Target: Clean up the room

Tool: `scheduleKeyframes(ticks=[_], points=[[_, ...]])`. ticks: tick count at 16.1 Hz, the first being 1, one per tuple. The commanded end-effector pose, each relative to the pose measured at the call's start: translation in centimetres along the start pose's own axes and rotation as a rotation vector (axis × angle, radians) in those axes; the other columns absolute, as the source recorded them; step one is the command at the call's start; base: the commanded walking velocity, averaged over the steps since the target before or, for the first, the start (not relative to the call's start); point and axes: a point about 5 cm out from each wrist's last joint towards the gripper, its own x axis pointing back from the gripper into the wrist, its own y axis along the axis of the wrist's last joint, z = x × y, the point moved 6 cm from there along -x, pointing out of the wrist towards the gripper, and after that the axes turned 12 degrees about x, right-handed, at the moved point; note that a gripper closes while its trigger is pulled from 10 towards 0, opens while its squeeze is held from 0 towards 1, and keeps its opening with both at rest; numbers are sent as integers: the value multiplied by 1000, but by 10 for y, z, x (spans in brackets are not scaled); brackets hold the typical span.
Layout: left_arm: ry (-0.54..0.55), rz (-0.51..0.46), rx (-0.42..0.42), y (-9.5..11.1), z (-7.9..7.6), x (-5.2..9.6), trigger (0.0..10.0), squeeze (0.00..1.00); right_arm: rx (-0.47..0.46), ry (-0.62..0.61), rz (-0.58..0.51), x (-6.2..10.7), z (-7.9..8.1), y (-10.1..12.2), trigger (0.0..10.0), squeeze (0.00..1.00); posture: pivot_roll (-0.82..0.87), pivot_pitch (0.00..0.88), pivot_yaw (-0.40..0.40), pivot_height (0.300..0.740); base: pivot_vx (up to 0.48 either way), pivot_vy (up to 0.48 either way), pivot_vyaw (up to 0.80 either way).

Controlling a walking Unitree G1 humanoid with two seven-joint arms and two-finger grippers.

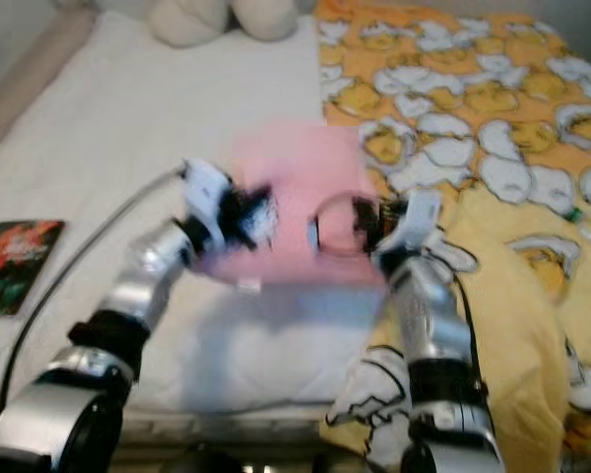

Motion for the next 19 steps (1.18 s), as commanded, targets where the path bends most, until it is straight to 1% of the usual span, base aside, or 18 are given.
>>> scheduleKeyframes(ticks=[1, 2, 4, 5, 6, 7, 8, 10, 11, 12, 16, 17, 19], points=[[6, -88, -60, 29, 4, 8, 0, 0, 26, 16, -71, 0, 9, 20, 0, 0, -122, 0, 33, 740, 0, 0, 0], [-22, -99, -100, 36, -2, 12, 0, 0, 32, 31, -88, 1, 15, 26, 0, 0, -115, 0, 31, 740, 0, 0, 0], [-36, -111, -106, 41, -9, 18, 0, 0, 52, 34, -88, 1, 20, 26, 0, 0, -112, 0, 28, 740, 0, 0, 0], [-20, -68, -88, 32, -6, 18, 10000, 0, 53, 16, -63, 1, 19, 19, 0, 0, -109, 0, 26, 740, 0, 0, 0], [-1, -36, -61, 25, -3, 17, 10000, 0, 67, 0, -36, 1, 20, 12, 1961, 0, -110, 0, 26, 740, 0, 0, 0], [0, -23, -64, 22, -2, 17, 10000, 0, 107, -6, -29, 2, 22, 10, 10000, 0, -112, 0, 27, 740, 0, 0, 0], [11, -17, -50, 21, 1, 17, 10000, 0, 139, -6, -28, 3, 25, 9, 10000, 0, -115, 0, 28, 740, 0, 480, 0], [51, 7, -47, 17, 12, 19, 10000, 0, 190, -26, -8, 6, 27, 0, 10000, 0, -119, 0, 29, 740, 0, 480, 0], [96, 19, -59, 15, 20, 20, 10000, 0, 196, -27, 13, 7, 29, -8, 10000, 0, -119, 0, 29, 740, 0, 480, 0], [148, 37, -46, 9, 28, 21, 10000, 0, 192, -22, 26, 8, 30, -15, 10000, 0, -125, 0, 36, 740, 0, 480, 0], [247, 68, -14, -6, 39, 25, 10000, 0, 201, -16, 54, 10, 29, -26, 10000, 0, -125, 0, 30, 740, 0, 480, 0], [282, 69, 5, -8, 44, 26, 10000, 0, 211, -2, 64, 9, 31, -28, 10000, 0, -121, 0, 18, 740, 0, 480, 0], [316, 74, 14, -11, 50, 29, 10000, 0, 215, 16, 73, 8, 33, -31, 10000, 0, -114, 0, 8, 740, 0, 480, 0]])
